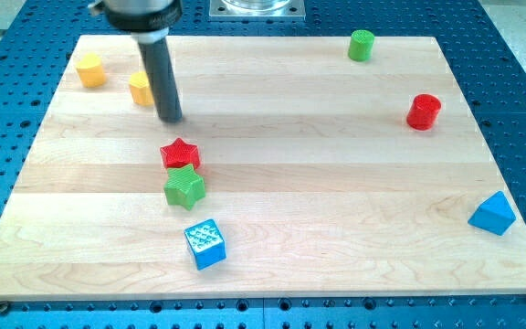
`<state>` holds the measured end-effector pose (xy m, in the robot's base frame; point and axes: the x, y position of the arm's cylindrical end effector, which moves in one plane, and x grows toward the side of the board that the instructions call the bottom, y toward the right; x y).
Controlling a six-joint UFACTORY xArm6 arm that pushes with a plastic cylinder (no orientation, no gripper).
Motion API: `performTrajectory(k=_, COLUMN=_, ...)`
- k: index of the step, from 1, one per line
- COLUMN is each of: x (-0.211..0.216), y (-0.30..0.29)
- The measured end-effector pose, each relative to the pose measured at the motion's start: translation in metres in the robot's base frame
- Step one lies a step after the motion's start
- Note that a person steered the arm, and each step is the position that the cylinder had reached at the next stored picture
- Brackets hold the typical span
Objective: Move the yellow hexagon to the bottom left corner of the board
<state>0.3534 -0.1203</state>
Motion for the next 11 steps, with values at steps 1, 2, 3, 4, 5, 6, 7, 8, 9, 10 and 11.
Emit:
performTrajectory(k=1, x=-0.054, y=-0.019)
performTrajectory(k=2, x=-0.021, y=-0.049)
performTrajectory(k=3, x=0.046, y=-0.075)
performTrajectory(k=4, x=-0.003, y=-0.064)
performTrajectory(k=5, x=0.050, y=-0.105)
performTrajectory(k=6, x=0.100, y=-0.127)
performTrajectory(k=7, x=0.077, y=-0.143)
performTrajectory(k=8, x=0.136, y=-0.154)
performTrajectory(k=9, x=0.176, y=-0.133)
performTrajectory(k=10, x=0.150, y=-0.115)
performTrajectory(k=11, x=0.149, y=-0.087)
